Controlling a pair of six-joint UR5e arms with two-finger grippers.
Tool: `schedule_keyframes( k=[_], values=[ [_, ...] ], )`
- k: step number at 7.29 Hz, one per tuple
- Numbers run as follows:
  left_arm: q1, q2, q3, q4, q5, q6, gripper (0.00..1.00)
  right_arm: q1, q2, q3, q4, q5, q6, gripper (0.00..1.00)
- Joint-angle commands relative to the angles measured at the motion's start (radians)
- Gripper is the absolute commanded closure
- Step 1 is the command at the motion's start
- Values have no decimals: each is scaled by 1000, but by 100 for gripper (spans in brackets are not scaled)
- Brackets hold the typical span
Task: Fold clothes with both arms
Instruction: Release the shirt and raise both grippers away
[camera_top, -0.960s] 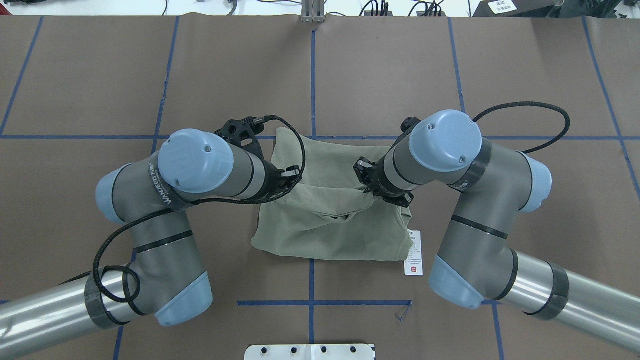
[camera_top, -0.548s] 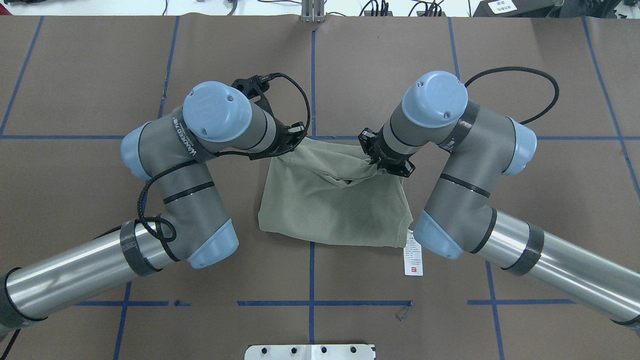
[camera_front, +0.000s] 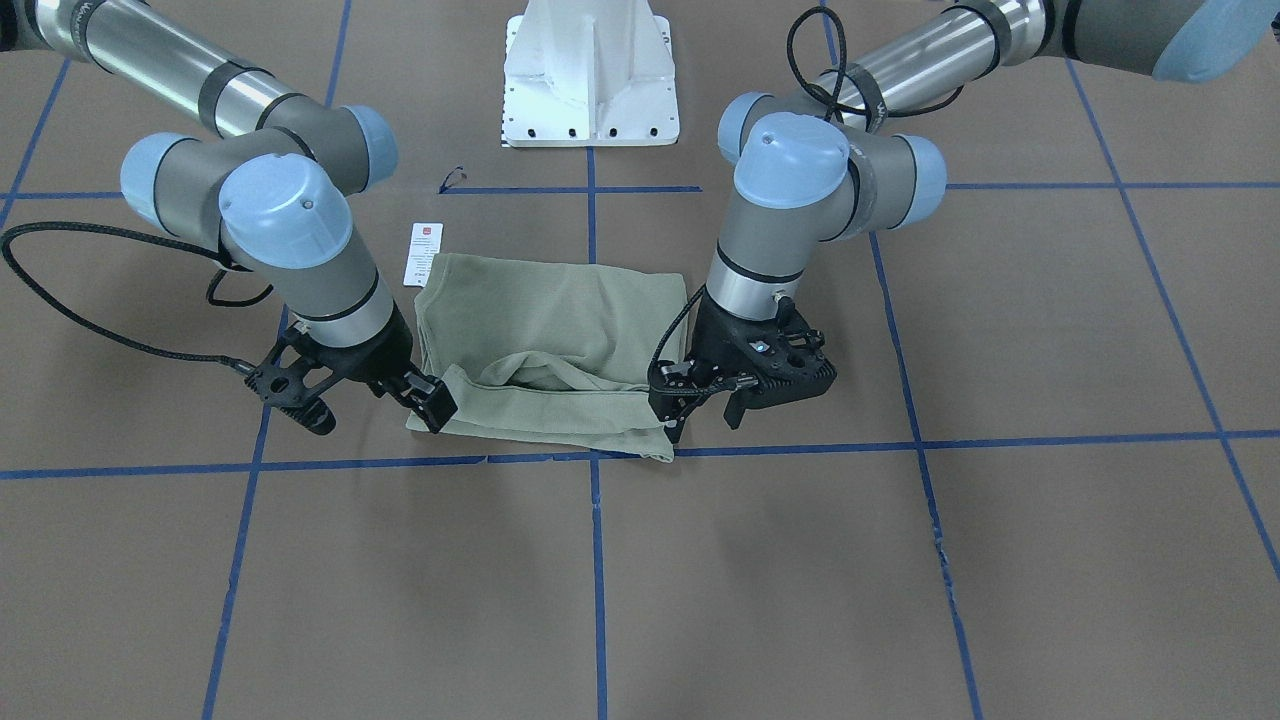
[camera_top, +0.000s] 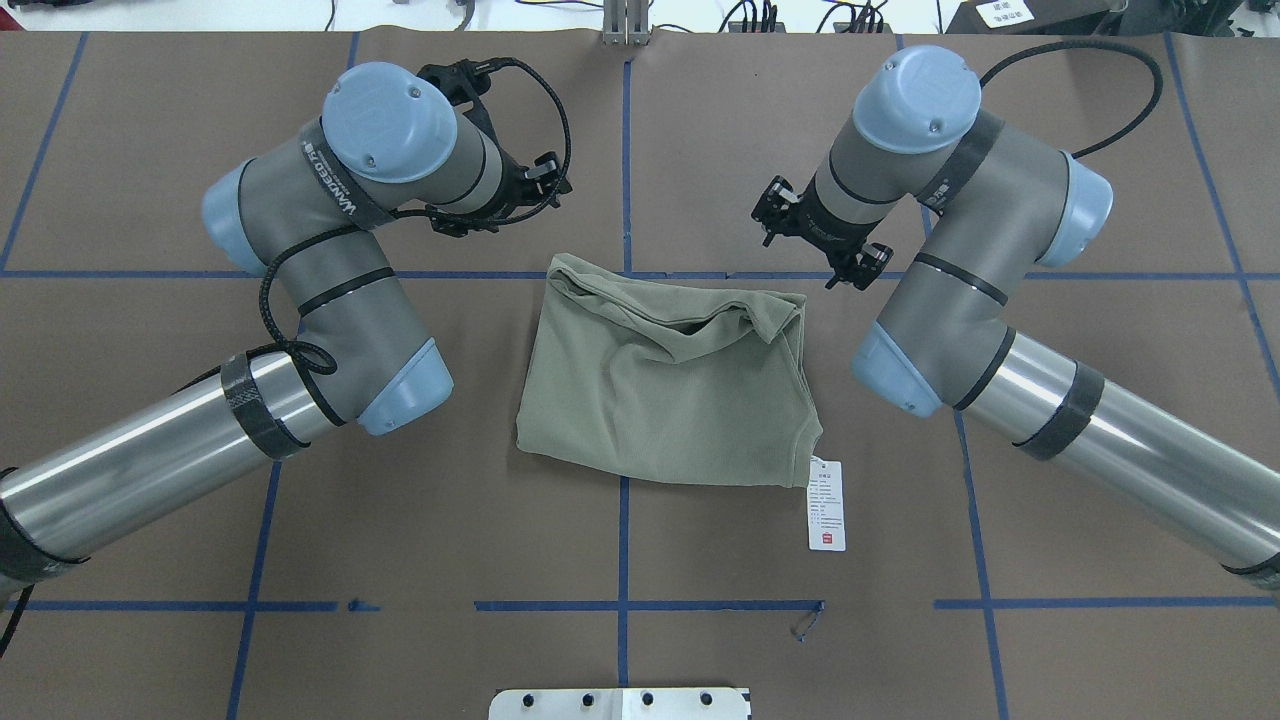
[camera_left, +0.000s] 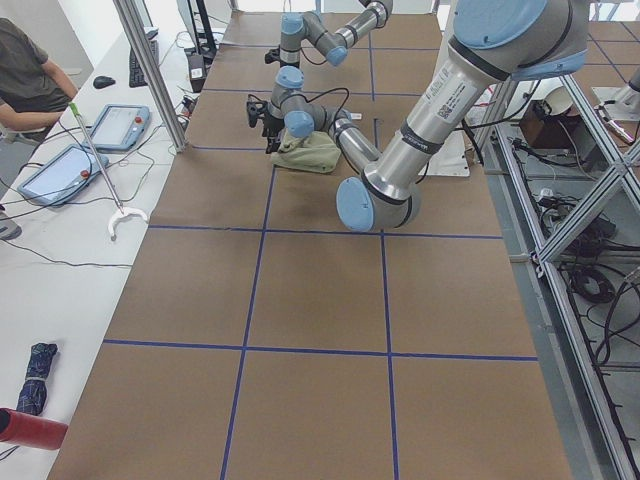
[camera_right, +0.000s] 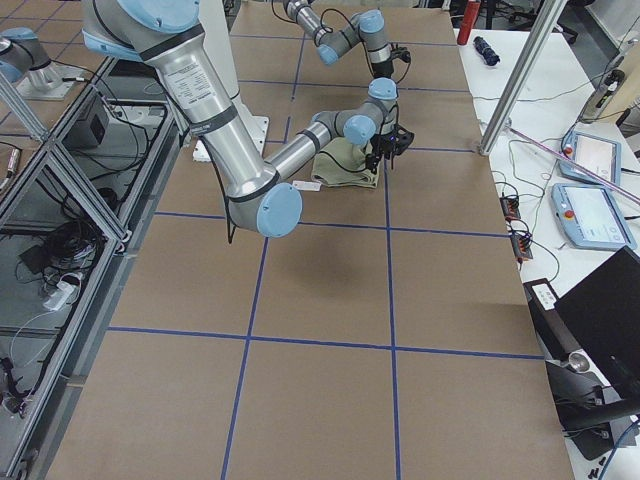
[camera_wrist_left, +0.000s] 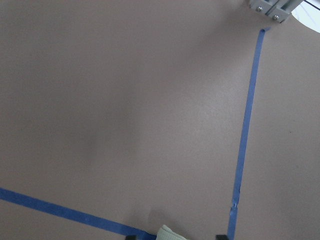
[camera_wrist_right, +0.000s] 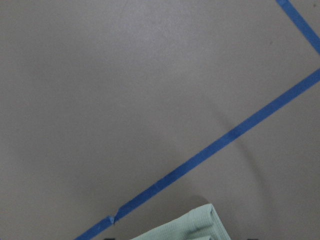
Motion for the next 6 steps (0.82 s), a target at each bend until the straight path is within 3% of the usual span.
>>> schedule_keyframes(
  k=[1,4,6],
  values=[
    [-22,5,-12,12,-87,44,0,43,-9,0,2,50,-73,0],
    [-41,199,-208,22,-99,212,0,-53,0,108,-13,23,-111,0],
    [-74,256,-251,27,-107,286,0,-172,23,108,-15,-104,-308,0]
  ],
)
